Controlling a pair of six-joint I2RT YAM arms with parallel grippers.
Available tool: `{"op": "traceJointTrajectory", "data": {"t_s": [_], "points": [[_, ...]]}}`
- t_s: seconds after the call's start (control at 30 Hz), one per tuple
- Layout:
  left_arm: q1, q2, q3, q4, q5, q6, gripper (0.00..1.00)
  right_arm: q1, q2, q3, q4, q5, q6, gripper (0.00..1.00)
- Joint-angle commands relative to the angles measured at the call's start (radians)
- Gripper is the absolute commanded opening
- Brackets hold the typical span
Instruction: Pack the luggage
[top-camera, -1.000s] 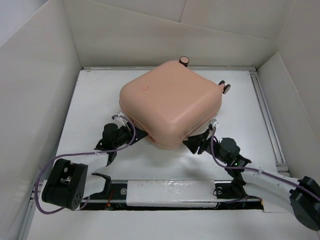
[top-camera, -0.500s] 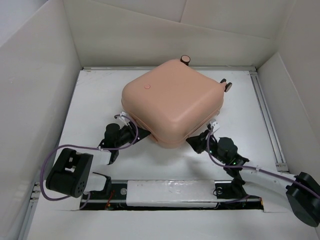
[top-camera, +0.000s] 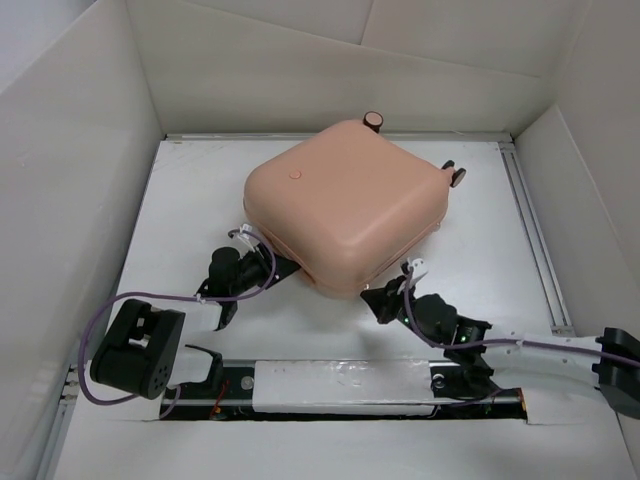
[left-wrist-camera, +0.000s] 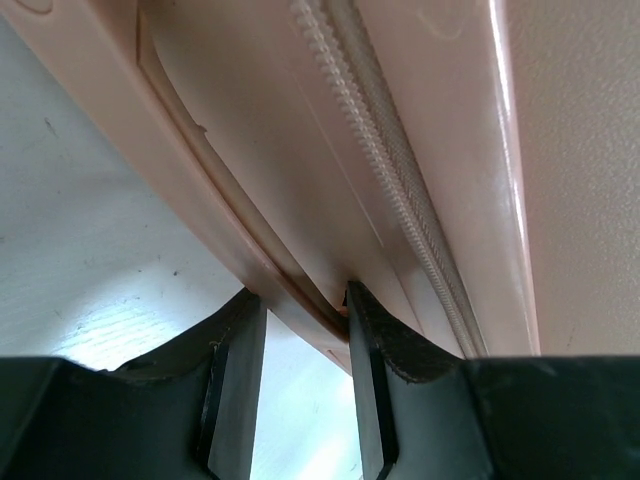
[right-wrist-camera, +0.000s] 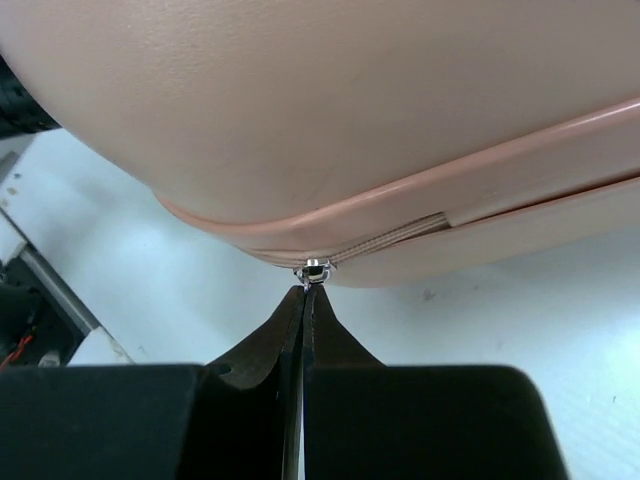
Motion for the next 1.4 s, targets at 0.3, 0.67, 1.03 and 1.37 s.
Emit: {"op": "traceJointTrajectory", "data": {"t_s": [0.3, 0.67, 1.03, 1.37], "points": [[-0.177, -0.021, -0.006, 0.212, -0.071, -0.056, 0.0, 0.384, 0.464, 0.464, -0.395, 0.313, 0.329, 0.0], [-0.177, -0.203, -0.147, 0.2, -0.053, -0.097, 0.0, 0.35, 0.867, 0.953, -0.458, 0.498, 0.319, 0.0], [-0.177, -0.4, -0.144, -0.02, -0.093, -0.057, 0.0, 0.347, 0.817, 0.989, -0.512, 0.377, 0.202, 0.59], [-0.177, -0.437, -0.021, -0.235, -0.198, 0.038, 0.0, 0.381, 0.268, 0.632, -1.051, 0.578, 0.711, 0.25]]}}
